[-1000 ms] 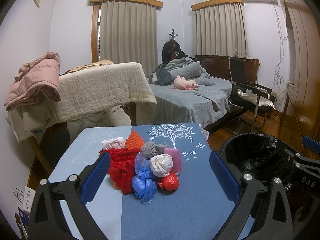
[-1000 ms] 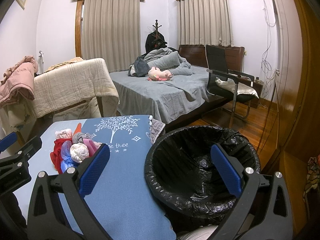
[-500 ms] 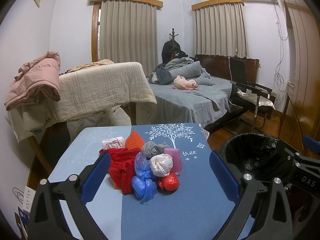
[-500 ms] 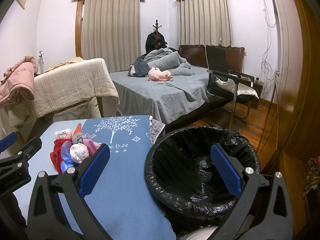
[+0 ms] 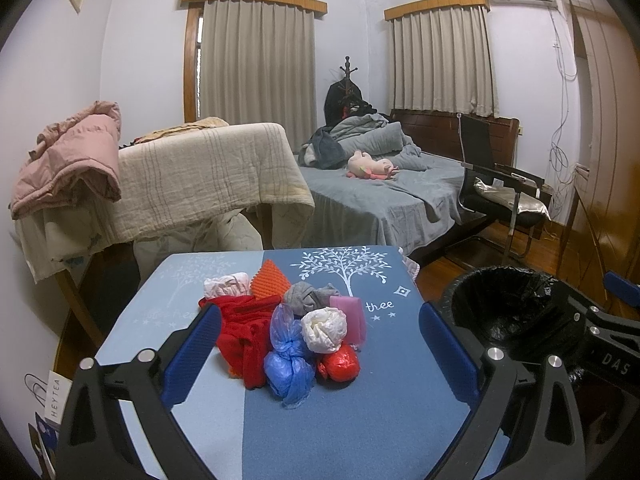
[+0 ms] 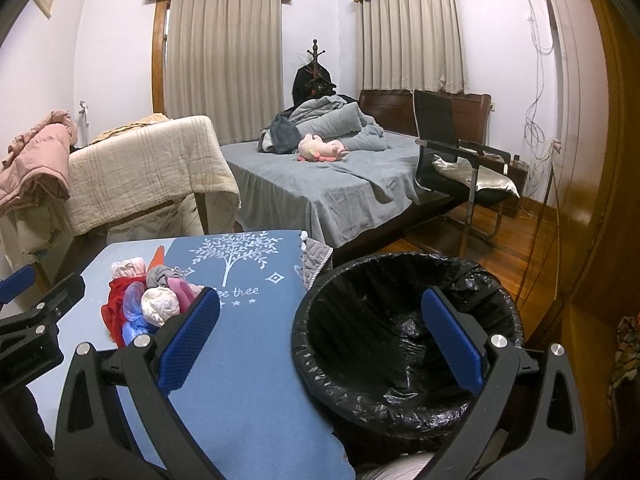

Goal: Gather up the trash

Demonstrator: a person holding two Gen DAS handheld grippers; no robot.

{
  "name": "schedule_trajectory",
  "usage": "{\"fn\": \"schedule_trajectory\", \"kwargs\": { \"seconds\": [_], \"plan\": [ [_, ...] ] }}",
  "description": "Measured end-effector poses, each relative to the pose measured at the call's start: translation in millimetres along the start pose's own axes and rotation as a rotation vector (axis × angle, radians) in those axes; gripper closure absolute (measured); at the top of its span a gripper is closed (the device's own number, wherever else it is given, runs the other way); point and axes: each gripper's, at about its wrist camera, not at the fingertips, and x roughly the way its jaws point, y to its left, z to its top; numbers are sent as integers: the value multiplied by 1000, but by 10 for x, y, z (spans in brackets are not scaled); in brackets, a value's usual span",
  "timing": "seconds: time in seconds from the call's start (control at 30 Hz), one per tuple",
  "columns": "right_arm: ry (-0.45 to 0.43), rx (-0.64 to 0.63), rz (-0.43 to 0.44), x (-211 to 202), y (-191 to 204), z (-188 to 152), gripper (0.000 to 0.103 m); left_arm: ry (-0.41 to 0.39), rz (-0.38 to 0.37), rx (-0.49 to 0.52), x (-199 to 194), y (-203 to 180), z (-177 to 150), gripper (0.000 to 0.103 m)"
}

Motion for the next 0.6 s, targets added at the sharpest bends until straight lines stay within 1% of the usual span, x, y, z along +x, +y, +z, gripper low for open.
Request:
{"fn": "schedule_trajectory", "kwargs": {
  "seconds": [0.27, 0.33, 0.37, 0.47, 0.6],
  "plan": [
    [0, -2, 3, -3, 5, 9, 5, 4, 1, -4, 15, 38, -7, 6],
    [1, -5, 5, 48, 31, -47, 5, 5, 3, -7, 13, 59, -12, 6],
    [1, -6, 8, 55, 35, -54, 5, 6, 6, -9, 50, 113, -27, 6],
    [4, -2, 17, 67, 111, -40, 5, 9, 11, -12, 80, 121, -51, 6],
    [8, -1, 43, 229, 212, -49, 5, 16, 35, -18, 142, 195, -83, 6]
  ]
}}
